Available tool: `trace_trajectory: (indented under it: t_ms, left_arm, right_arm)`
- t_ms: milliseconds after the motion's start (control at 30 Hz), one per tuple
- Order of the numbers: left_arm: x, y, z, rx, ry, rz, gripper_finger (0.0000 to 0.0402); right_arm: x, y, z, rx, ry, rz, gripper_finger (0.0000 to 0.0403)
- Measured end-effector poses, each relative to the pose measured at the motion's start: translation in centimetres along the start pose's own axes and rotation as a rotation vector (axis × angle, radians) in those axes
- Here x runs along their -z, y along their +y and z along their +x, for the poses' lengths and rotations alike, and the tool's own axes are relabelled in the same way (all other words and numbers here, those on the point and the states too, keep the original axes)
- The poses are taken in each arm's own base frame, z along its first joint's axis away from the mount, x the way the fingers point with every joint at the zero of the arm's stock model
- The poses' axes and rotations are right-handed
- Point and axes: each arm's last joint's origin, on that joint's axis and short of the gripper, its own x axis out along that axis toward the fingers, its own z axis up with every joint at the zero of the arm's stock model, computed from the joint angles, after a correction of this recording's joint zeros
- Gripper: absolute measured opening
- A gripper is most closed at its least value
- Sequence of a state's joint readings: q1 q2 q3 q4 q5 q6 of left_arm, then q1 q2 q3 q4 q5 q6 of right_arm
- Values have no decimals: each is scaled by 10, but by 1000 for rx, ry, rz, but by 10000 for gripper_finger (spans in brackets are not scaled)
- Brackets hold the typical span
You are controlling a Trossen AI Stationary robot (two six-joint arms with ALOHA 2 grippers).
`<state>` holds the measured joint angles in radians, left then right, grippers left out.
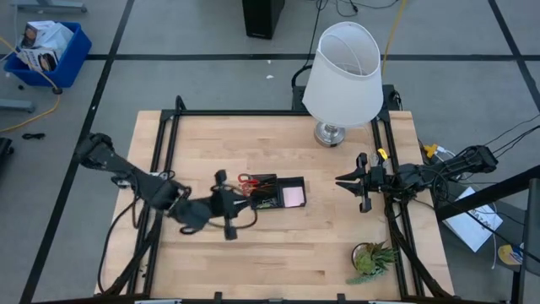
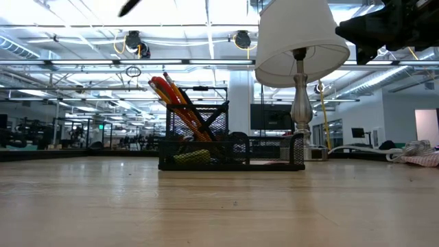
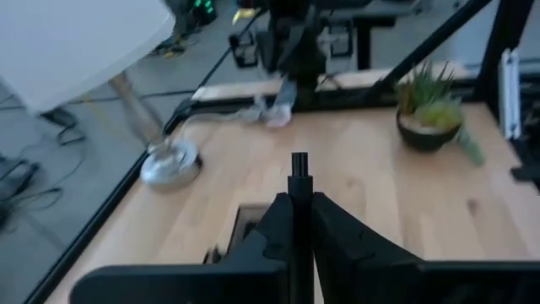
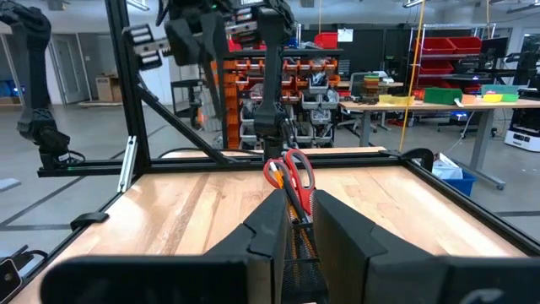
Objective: Pick and place office supplies into organizer
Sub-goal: Put the black pen into the black desk organizer
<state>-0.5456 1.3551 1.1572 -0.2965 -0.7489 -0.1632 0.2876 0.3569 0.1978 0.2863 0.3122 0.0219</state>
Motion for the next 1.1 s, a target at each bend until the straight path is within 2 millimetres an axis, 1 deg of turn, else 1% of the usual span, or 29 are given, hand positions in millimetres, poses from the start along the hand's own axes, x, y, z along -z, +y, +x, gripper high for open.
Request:
trace_trajectory:
  t_ms: [133, 200, 267, 367, 500, 600, 733, 833, 967, 1100]
  left_arm:
    - [-12, 13, 13, 58, -61, -15, 23]
    - [-14, 21, 21, 77, -87, -26, 34]
    - [-14, 28, 29, 96, -117, -34, 44]
    - [-9, 36, 40, 159, -174, -50, 42]
    - [5, 47, 53, 184, -263, -55, 23]
    - [17, 58, 61, 176, -318, -63, 22]
    - [31, 68, 65, 256, -413, -79, 40]
    - [45, 76, 68, 235, -447, -54, 48]
    - [60, 90, 71, 233, -498, -65, 34]
    - [74, 105, 74, 240, -500, -105, 23]
  right_arm:
    - [0, 0, 0, 0, 0, 0, 55]
    - [0, 0, 0, 0, 0, 0, 55]
    - [0, 0, 0, 0, 0, 0, 55]
    - [0, 0, 0, 0, 0, 0, 55]
    - [0, 0, 0, 0, -1, 0, 55]
    - [0, 0, 0, 0, 0, 0, 55]
    - [0, 0, 0, 0, 0, 0, 55]
    - [0, 0, 0, 0, 0, 0, 55]
    - [0, 0, 0, 0, -1, 0, 55]
    - [0, 0, 0, 0, -1, 0, 55]
